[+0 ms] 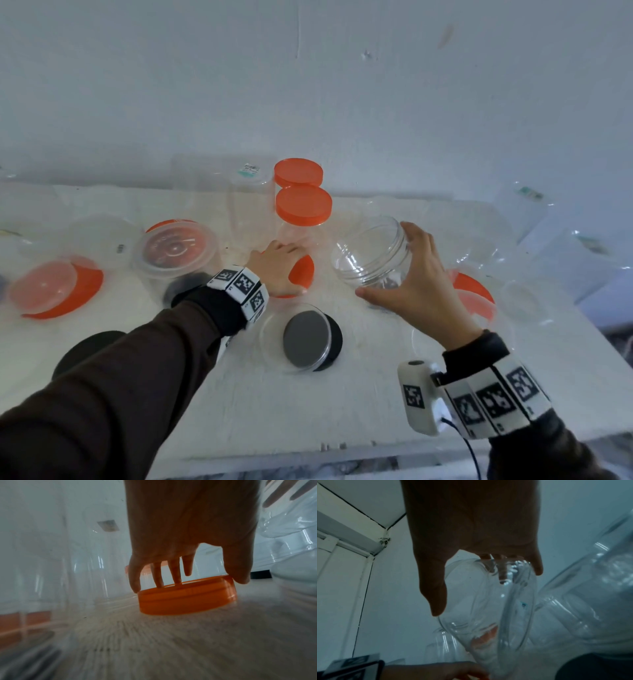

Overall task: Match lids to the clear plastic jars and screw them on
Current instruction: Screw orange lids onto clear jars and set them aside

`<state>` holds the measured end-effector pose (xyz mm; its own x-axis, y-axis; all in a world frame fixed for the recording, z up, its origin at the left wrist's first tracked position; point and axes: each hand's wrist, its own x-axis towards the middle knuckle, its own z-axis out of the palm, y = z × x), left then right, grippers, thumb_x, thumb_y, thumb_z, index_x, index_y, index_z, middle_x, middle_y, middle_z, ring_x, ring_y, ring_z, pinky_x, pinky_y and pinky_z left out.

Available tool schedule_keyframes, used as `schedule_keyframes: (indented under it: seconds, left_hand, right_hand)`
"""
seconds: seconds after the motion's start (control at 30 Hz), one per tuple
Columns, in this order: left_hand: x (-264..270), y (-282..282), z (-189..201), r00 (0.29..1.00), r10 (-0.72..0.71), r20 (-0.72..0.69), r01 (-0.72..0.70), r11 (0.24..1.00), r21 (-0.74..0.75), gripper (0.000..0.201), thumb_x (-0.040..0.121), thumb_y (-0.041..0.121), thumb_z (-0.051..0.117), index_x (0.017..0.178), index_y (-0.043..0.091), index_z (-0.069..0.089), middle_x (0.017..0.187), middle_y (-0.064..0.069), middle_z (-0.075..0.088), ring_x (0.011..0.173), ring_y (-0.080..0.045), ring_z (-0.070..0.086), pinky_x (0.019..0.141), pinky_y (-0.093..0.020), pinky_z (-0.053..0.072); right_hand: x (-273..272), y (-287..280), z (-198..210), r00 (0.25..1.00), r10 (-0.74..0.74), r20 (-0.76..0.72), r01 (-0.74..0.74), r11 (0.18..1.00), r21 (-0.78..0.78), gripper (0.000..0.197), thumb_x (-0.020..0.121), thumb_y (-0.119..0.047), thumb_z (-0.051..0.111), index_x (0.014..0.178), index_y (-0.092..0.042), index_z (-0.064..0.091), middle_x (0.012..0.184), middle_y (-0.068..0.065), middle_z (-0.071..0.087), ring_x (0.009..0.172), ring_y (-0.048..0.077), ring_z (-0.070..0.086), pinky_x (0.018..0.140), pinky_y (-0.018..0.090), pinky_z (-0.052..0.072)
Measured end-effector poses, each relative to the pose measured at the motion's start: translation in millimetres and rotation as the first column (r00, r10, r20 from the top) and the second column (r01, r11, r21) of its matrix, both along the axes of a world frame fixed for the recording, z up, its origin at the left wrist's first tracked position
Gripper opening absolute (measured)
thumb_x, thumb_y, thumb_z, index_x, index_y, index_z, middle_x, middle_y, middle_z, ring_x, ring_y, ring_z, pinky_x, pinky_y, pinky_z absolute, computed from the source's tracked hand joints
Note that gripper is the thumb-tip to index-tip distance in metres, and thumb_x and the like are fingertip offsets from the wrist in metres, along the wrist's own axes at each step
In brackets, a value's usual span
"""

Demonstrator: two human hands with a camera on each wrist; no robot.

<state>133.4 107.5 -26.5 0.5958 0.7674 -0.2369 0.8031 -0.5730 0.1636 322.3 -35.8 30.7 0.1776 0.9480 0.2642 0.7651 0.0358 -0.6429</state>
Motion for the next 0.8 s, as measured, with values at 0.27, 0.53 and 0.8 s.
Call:
schedule_keyframes:
  seconds: [0.27,0.53,0.8]
  left_hand:
    - [-1.9,4.2,-5.1,0.997,0.023,0.074,-0.019,0.998,-0.054,0.08,0.07,0.047,0.069,0.138,0.027,0.031,0.142,0.009,0.028,0.128,-0.032,0.03,0.102,-0.049,0.036]
    - [-8.1,-2.0,5.5,0.957,0.164,0.241,-0.161,0.986,-0.032,0.077,0.073,0.041,0.07,0.139,0.037,0.031,0.144,0.01,0.023,0.13,-0.026,0.02,0.101,-0.051,0.032]
    - [-25.6,-21.1,24.3,0.812,0.169,0.559,-0.223,0.974,0.028,0.092,0.055,0.067,0.051,0.139,0.035,0.035,0.146,0.011,0.027,0.132,-0.022,0.021,0.103,-0.049,0.032]
  right_hand:
    - [-7.2,-5.0,-19.5,1.0,0.02,-0.005,-0.02,0.996,-0.088,0.105,0.058,-0.042,0.084,0.142,-0.022,0.024,0.127,-0.013,0.036,0.123,0.008,0.027,0.1,0.024,0.026]
    - [-8.2,0.3,-35.4,0.996,0.003,-0.094,-0.015,0.992,-0.124,0.105,0.056,-0.04,0.085,0.141,-0.023,0.025,0.125,-0.007,0.032,0.118,0.014,0.039,0.094,0.02,0.03]
    - [-5.2,14.3,-42.4,0.976,0.012,-0.219,-0.048,0.986,-0.158,0.097,0.064,-0.03,0.083,0.142,-0.019,0.026,0.135,-0.007,0.038,0.12,0.011,0.042,0.097,0.024,0.034]
